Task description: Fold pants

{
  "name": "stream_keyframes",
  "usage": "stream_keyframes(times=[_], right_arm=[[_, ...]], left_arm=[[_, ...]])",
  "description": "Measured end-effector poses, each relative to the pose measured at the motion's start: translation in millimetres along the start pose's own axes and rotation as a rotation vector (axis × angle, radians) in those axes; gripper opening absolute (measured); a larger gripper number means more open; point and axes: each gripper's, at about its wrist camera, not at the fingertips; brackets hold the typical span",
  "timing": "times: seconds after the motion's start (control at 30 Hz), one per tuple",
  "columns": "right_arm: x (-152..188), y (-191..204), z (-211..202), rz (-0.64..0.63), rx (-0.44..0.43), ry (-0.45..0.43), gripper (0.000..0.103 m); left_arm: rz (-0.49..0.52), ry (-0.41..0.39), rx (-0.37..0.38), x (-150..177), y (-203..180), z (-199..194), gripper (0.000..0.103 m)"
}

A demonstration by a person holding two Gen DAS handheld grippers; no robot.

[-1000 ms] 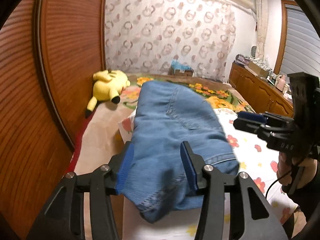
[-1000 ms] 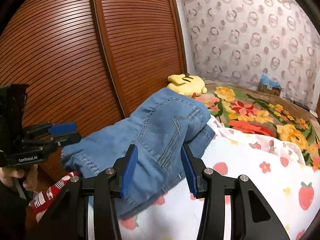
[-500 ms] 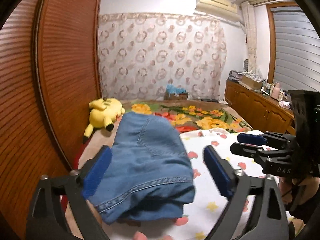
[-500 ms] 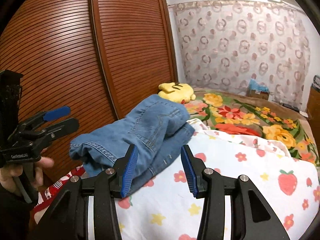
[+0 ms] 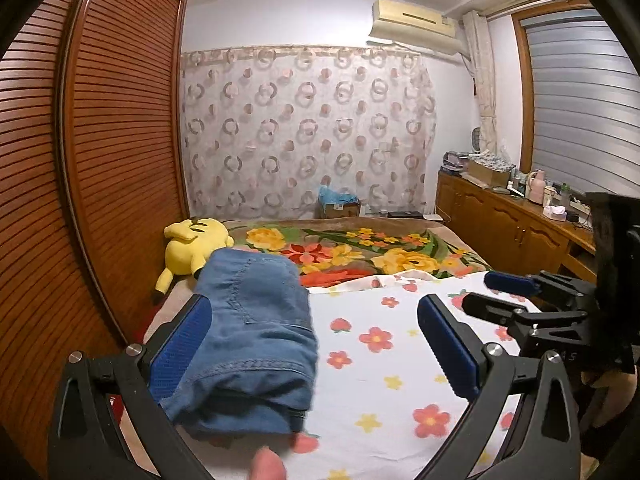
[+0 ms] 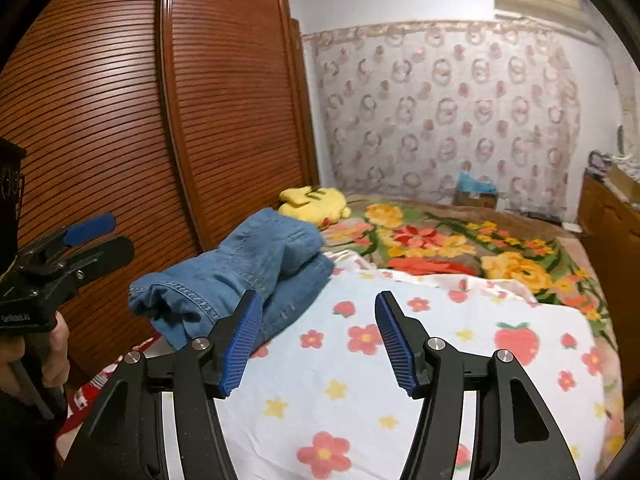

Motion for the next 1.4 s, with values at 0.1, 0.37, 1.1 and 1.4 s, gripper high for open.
stream_keyframes(times=[0.1,0.37,1.1,1.4], right_arm=[[4.6,2.8,-26.6,0.0,0.071,-0.028,0.061],[13.2,10.5,-94.3,0.015,0.178,-0.068,0.08],[23.0,45.6,-128.0,0.085,0.267,-0.059,0.084],[27.2,48.3,-131.1,0.073,0.281,-0.069,0.084]], left_arm=[[0.015,-0.008,0.023,3.6,-18.2,-7.4,0.103],[0.05,-0.003,0.095,12.3,-72.5,-27.0,0.103],[0.039,0.052,0.125,34.5,-110.8,-38.8,0.103],[0.03,0.055,0.127,35.0,-107.4,-39.7,0.103]])
Point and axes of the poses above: each gripper's, at about its wrist camera, not at the fingertips, and z roughly the way its jaws point, y to its left, x to its underside, and after that the axes turned 4 degrees about -z, right-handed
